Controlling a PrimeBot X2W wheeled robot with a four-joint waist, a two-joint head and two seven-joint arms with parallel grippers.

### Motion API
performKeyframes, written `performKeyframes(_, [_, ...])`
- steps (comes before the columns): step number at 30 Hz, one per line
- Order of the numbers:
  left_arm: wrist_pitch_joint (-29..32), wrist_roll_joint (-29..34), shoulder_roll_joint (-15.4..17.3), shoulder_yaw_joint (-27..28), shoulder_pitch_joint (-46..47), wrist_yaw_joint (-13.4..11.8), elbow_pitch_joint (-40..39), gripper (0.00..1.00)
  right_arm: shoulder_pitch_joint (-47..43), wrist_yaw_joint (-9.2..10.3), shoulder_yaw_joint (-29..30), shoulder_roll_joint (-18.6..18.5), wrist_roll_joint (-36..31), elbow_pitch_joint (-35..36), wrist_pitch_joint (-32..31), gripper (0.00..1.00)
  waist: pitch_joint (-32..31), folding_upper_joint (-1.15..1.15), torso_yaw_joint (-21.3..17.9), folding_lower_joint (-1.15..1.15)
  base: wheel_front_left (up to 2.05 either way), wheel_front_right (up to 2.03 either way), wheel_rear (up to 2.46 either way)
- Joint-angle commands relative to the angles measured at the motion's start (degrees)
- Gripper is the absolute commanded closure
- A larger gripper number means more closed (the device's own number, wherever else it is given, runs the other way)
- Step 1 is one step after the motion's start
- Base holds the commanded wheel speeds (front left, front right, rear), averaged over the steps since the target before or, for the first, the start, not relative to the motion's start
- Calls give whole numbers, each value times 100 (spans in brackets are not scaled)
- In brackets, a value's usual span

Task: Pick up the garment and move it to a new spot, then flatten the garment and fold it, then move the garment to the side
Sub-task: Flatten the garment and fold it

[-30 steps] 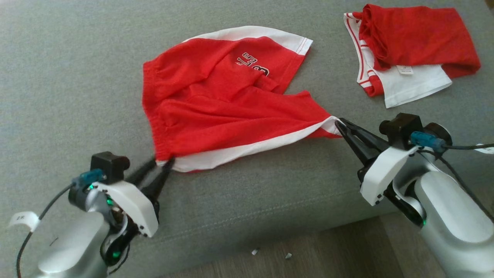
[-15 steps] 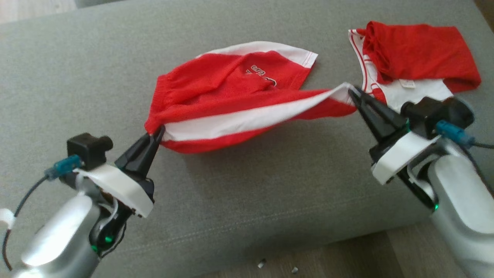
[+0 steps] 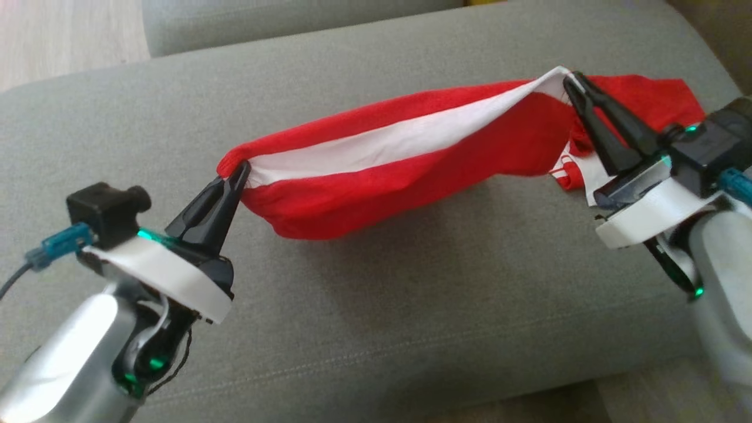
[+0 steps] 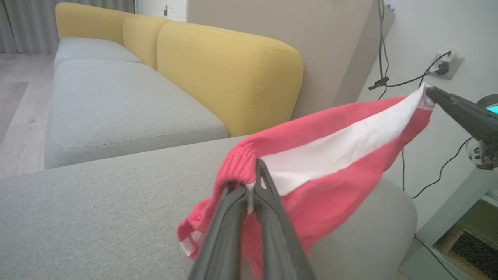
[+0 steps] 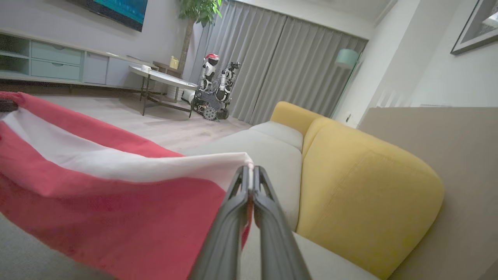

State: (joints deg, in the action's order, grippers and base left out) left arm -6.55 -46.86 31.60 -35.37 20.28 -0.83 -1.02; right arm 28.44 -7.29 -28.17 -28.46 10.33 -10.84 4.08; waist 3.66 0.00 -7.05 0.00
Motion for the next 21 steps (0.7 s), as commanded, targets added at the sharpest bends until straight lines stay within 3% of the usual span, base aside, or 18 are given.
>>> performKeyframes(1, [52,-114,276,398,190,-77,-323,100,113,-20,40,-131,-39,284,-59,100,-71,0,-12,0,0,0,0])
performKeyframes(6, [391,-341,415,592,321,-271,-803,100,297,-20,-34,-230,17,568,-288,100,-77,0,-14,0,0,0,0])
performKeyframes(11, [1016,-481,431,689,1136,-351,-884,100,1015,-20,-152,-408,231,642,-562,100,154,0,37,0,0,0,0])
performKeyframes(16, [1725,-539,451,855,2502,-383,-501,100,2341,-20,-473,-493,621,381,-799,100,803,0,47,0,0,0,0])
performKeyframes(21, [2134,-431,85,842,4224,-259,397,100,3999,-20,-884,-424,899,-393,-880,100,1637,0,179,0,0,0,0])
